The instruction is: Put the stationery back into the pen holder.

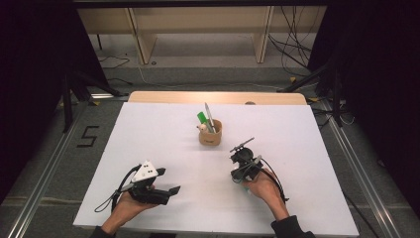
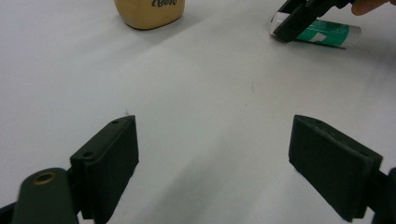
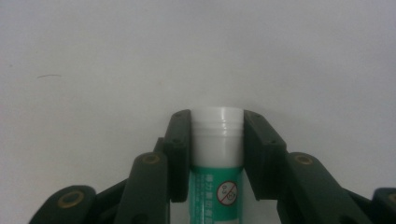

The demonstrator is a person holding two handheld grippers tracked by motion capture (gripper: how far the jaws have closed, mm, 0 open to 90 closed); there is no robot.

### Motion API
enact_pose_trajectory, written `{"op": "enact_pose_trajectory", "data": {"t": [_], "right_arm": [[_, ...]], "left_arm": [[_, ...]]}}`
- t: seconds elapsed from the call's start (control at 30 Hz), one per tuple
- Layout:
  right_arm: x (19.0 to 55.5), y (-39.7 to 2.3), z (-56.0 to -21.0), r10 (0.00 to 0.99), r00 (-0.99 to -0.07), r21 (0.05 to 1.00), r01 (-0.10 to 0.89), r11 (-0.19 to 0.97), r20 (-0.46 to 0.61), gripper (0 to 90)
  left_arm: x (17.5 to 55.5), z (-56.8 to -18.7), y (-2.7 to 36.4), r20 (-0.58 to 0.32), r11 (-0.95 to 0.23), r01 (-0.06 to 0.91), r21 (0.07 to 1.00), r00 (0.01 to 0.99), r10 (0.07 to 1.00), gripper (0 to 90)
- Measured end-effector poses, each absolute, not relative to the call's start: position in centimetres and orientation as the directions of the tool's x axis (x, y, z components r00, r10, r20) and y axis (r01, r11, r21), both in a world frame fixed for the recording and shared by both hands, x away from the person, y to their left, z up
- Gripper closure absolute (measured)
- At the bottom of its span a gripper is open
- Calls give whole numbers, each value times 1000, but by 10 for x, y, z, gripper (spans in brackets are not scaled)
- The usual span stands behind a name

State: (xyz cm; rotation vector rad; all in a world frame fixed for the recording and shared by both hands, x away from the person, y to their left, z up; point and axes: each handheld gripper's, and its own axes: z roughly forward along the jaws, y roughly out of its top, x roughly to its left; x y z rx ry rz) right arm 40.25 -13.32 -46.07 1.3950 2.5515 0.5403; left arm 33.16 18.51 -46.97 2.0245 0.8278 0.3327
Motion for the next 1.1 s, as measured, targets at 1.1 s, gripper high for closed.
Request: {"op": "enact_pose_trajectory", "data": {"t": [1.1], "right_arm": [[425,-147,-398,852,-510,834,517,193,119,656]], "left_arm": [[333,-468,188,-122,-316,437,842,724,679,156]]}}
